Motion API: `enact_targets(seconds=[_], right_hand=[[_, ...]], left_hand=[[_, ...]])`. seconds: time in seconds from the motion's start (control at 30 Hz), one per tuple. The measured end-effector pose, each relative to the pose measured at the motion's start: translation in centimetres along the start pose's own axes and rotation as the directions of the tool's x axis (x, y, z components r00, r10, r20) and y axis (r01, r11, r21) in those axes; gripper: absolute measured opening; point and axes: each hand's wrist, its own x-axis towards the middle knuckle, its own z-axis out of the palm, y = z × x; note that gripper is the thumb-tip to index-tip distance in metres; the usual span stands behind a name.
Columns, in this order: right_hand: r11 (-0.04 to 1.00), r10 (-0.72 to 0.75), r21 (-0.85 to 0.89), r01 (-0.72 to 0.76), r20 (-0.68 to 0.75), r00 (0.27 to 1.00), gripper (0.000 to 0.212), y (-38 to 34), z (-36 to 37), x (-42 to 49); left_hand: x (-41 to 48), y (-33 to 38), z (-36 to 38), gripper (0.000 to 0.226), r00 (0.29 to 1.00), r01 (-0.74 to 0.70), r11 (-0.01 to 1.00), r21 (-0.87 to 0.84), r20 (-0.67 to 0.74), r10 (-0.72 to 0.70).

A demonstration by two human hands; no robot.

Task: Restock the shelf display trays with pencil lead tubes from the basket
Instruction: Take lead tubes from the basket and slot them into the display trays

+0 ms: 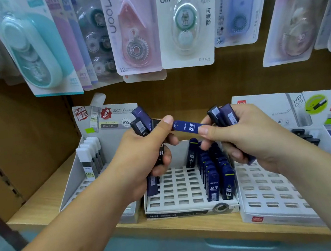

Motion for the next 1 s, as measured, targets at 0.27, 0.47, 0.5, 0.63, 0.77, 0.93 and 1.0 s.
enact_targets(seconds=[0.27, 0.47, 0.5, 0.63, 0.77, 0.93, 1.0], right_hand=[[0.993, -0.037, 0.109, 0.045, -0.074, 0.997, 0.02, 0.5, -0.1, 0.3], [0.968, -0.021, 0.245, 0.049, -0.115, 0.993, 0.016, 1.1, 0.1, 0.8], [0.968, -0.019, 0.246, 0.047, -0.113, 0.993, 0.016, 1.3, 0.0, 0.8], [0.979, -0.02, 0.198, 0.048, -0.137, 0.99, 0.023, 1.8, 0.0, 1.0], [0.983, -0.053, 0.168, 0.081, -0.162, 0.985, 0.019, 1.9, 0.1, 1.2], [0.989, -0.143, -0.077, 0.127, -0.269, 0.952, 0.012, 2.1, -0.3, 1.3], [0.986, -0.158, -0.1, 0.135, -0.286, 0.945, 0.012, 2.1, -0.6, 1.3]], left_hand=[[-0.3, 0.1, -0.1, 0.029, 0.996, 0.059, 0.998, 0.02, 0.061, -0.061], [-0.6, -0.2, 0.2, 0.006, 0.988, 0.107, 0.993, 0.045, 0.109, -0.111], [-0.6, -0.3, 0.3, 0.004, 0.989, 0.105, 0.992, 0.075, 0.093, -0.111], [-0.8, -0.7, 0.2, 0.015, 0.991, 0.131, 0.977, 0.168, -0.011, -0.131], [-0.8, -0.9, 0.1, 0.016, 0.991, 0.136, 0.967, 0.216, -0.027, -0.133], [0.0, 0.1, 0.5, 0.006, 0.996, -0.056, 0.868, 0.493, -0.034, 0.083], [0.9, 0.8, 0.7, 0.01, 0.984, -0.165, 0.773, 0.612, 0.047, 0.173]])
